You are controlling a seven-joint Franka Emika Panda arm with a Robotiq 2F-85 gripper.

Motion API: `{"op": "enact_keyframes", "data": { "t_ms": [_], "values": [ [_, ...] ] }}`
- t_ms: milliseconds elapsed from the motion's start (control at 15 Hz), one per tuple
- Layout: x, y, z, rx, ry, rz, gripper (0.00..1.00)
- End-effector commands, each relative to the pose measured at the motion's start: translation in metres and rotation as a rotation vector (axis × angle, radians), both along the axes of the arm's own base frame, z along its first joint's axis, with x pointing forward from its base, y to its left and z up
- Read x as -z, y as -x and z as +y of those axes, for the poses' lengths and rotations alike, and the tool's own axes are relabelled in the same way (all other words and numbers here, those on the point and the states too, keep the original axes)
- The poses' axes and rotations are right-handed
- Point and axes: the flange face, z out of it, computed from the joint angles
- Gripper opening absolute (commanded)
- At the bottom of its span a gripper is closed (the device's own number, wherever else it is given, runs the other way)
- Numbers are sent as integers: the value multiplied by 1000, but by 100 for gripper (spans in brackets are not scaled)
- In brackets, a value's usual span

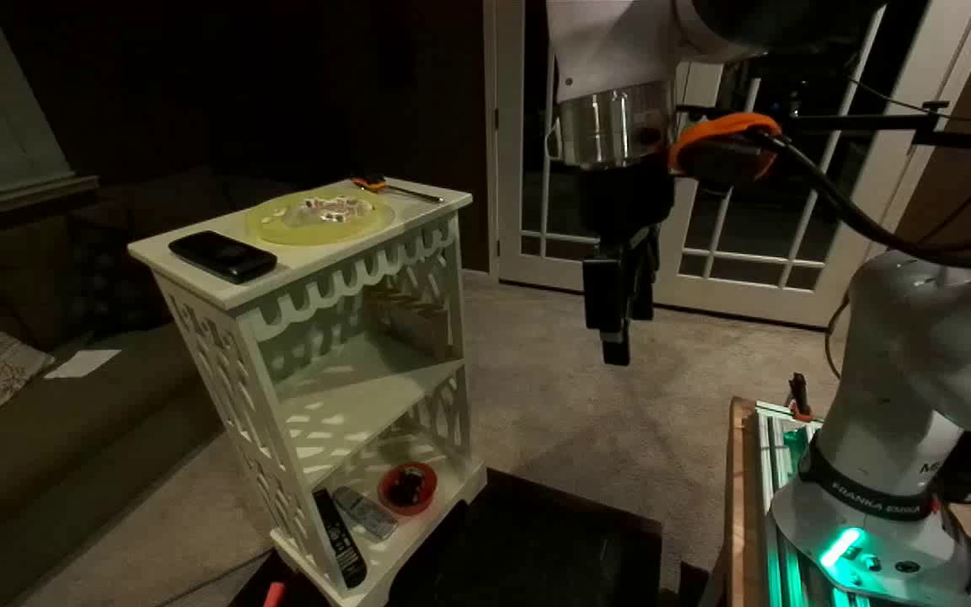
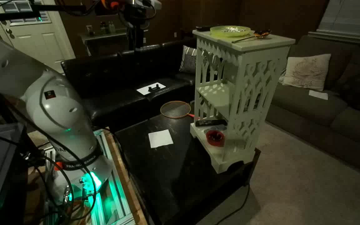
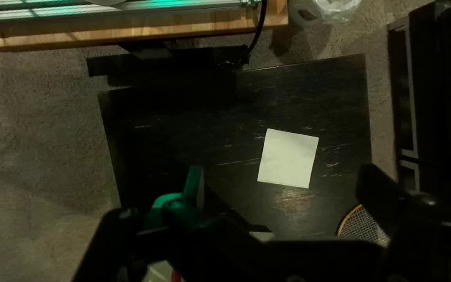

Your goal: Move the spoon to the middle shelf

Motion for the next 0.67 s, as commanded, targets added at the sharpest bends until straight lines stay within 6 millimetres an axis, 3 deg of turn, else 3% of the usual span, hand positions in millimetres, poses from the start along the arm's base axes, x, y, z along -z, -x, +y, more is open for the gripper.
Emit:
{"op": "enact_keyframes", "data": {
  "t_ms": [0,333,600],
  "values": [
    [0,0,0,0,0,1,100],
    [0,0,0,0,0,0,100],
    [-30,-46,4,19,-36,-175,100]
  ]
}}
